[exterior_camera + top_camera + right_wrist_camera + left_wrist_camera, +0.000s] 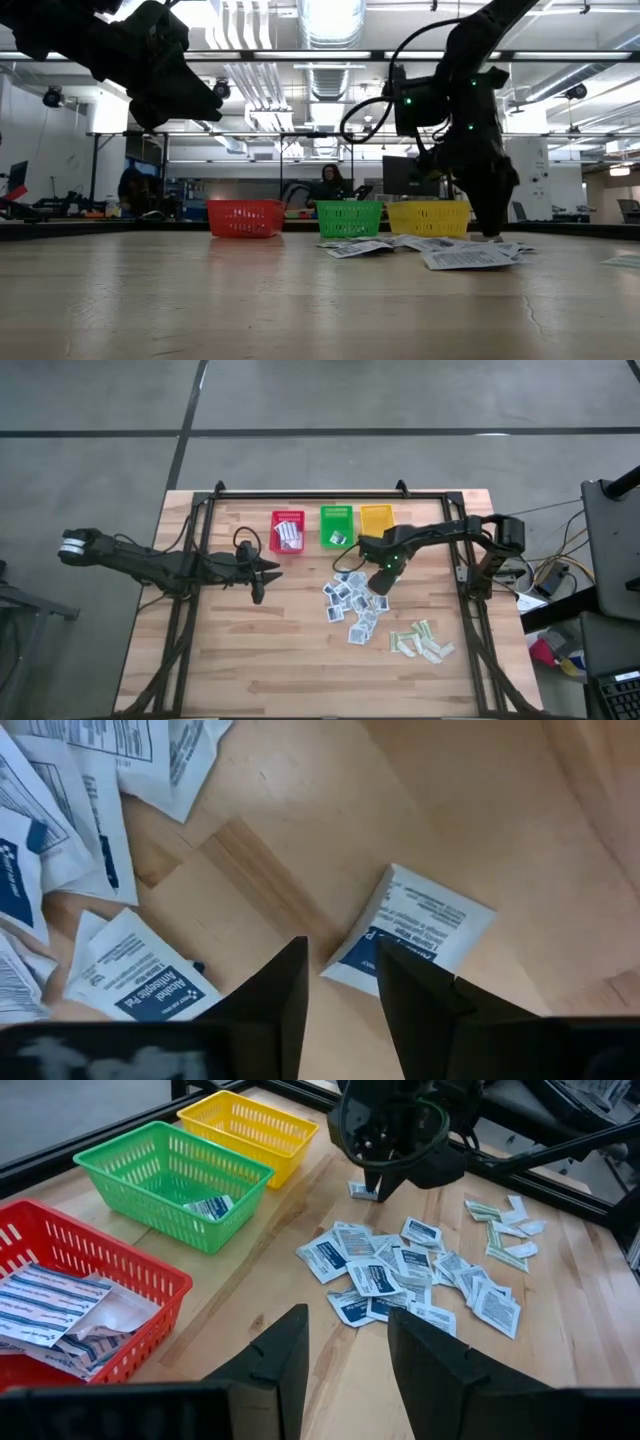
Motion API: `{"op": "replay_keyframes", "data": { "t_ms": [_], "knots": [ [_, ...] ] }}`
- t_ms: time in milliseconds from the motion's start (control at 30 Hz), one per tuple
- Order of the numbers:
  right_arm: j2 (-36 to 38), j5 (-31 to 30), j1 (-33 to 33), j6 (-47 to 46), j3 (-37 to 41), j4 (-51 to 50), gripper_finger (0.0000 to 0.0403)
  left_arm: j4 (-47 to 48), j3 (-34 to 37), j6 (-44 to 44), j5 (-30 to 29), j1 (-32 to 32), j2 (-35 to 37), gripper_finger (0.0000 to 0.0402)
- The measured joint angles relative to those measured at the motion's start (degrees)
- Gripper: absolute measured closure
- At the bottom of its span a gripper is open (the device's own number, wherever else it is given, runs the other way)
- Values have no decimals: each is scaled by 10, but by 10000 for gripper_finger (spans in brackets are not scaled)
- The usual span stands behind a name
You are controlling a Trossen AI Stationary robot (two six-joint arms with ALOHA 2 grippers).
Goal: Pick & Place First Aid Supplies
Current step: Put the alcohol pad into the green basket
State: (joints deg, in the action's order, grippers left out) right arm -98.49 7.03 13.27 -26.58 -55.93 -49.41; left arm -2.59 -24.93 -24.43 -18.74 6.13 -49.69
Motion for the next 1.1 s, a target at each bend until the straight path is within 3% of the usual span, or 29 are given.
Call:
{"op": "replay_keyframes", "data": {
  "t_ms": [267,600,767,967,1100],
  "knots": [
    [-20,-2,0,0,5,5,308,0,0,0,0,0,0,268],
    [-12,-14,-1,-10,9,5,389,-1,0,0,0,0,0,268],
    [11,-5,-2,-9,10,2,394,-2,0,0,0,0,0,268],
    [88,89,-1,12,4,-18,395,-4,0,-6,0,0,0,268],
    [169,194,1,84,0,-1,395,-4,0,-6,0,0,0,268]
  ]
}}
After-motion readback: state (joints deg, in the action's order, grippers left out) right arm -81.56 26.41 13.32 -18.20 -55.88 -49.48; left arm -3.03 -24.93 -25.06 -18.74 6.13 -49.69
